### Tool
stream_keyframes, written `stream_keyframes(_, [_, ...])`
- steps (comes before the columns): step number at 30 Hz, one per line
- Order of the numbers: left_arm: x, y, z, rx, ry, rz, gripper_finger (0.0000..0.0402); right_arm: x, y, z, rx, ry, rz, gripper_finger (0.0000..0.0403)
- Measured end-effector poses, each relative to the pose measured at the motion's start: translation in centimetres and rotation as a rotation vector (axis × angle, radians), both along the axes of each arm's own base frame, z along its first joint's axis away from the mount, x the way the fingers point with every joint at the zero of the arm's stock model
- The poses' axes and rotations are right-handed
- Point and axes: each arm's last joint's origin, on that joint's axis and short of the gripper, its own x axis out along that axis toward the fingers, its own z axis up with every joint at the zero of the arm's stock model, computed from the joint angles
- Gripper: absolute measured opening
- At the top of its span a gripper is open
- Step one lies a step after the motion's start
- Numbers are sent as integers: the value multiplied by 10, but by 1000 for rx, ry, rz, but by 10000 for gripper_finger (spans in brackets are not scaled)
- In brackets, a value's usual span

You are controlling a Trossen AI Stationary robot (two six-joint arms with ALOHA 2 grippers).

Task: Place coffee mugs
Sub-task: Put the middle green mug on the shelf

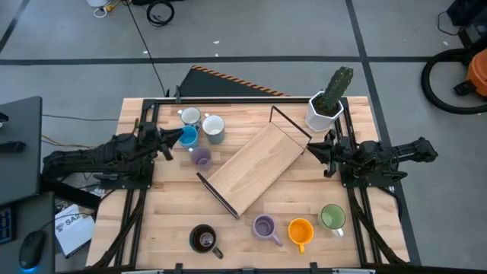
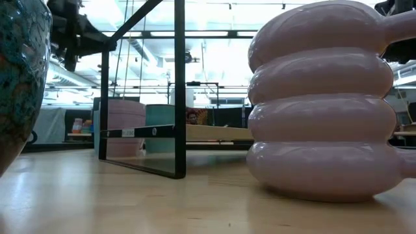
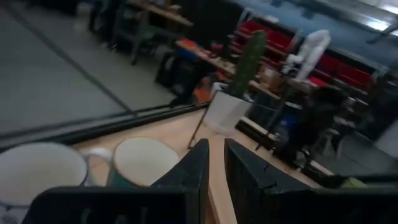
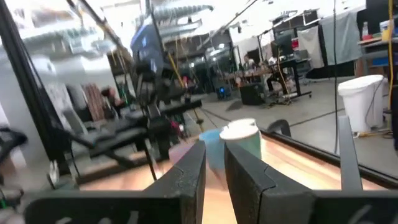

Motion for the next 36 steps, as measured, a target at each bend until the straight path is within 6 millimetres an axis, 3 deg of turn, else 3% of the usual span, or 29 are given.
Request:
stream_keyframes(8, [28, 9, 10, -83, 109, 44, 55, 4, 3, -9, -65, 105, 86, 65])
stream_keyframes(12, [49, 15, 19, -117, 169, 32, 62, 5, 4, -1, -97, 135, 87, 65])
stream_keyframes(19, [80, 29, 27, -184, 344, -44, 112, 10, 4, 13, -130, 196, 86, 65])
stream_keyframes(27, [110, 44, 36, -204, 589, -152, 159, 20, 5, 4, -55, 285, 70, 70])
stream_keyframes(36, [156, 58, 53, -106, 893, -250, 189, 35, 8, 16, -93, 368, 70, 119])
